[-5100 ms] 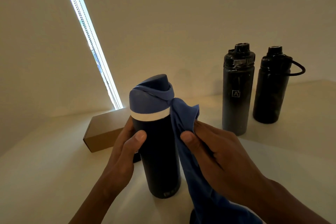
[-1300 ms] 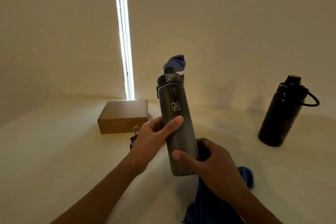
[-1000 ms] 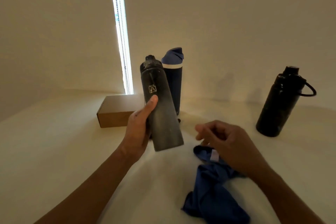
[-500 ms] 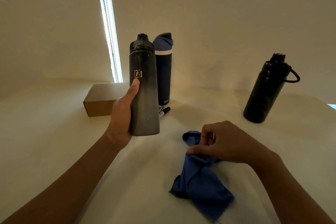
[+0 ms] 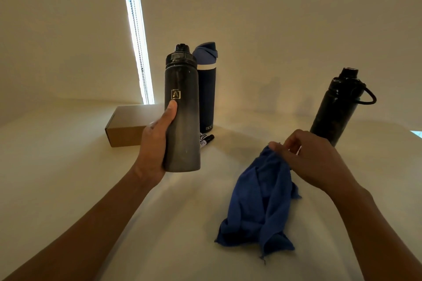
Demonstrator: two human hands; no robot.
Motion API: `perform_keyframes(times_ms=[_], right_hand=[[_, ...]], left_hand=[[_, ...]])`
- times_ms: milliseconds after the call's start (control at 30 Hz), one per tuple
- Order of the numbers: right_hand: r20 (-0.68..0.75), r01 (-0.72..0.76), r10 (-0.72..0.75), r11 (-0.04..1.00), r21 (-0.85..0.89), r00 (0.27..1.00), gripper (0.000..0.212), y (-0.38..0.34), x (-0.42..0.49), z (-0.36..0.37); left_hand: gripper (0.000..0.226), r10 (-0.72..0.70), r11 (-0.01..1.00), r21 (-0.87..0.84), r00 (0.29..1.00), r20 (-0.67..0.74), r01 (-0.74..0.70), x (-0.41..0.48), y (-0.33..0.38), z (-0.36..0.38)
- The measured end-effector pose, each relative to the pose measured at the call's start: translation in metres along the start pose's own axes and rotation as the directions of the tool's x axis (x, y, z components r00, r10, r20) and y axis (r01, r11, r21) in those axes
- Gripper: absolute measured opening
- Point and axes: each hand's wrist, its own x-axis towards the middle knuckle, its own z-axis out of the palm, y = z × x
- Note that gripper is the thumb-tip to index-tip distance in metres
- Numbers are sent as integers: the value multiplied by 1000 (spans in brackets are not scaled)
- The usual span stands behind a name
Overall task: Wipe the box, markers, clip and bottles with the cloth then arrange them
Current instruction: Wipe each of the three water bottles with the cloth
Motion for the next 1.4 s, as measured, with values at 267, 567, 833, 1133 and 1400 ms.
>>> perform_keyframes(times_ms=[267, 567, 833, 1133, 1400], right_hand=[[855, 3, 193, 975, -222, 481, 76, -24, -22, -30], [459, -472, 196, 622, 625, 867, 30, -25, -3, -4], [497, -234, 269, 963, -133, 825, 75, -4, -4, -14], [531, -200, 247, 969, -145, 810, 79, 0, -10, -38], [-331, 259, -118, 869, 422, 936, 48, -59, -25, -9]], left_hand=[[61, -3, 1000, 26, 1000, 13, 2, 2, -2, 1], [55, -43, 995, -83, 998, 51, 47, -4, 0, 3], [58, -114, 973, -196, 992, 55, 122, -3, 9, -2], [69, -116, 968, -213, 988, 101, 136, -2, 5, 0], [65, -100, 959, -252, 989, 113, 126, -2, 4, -1]])
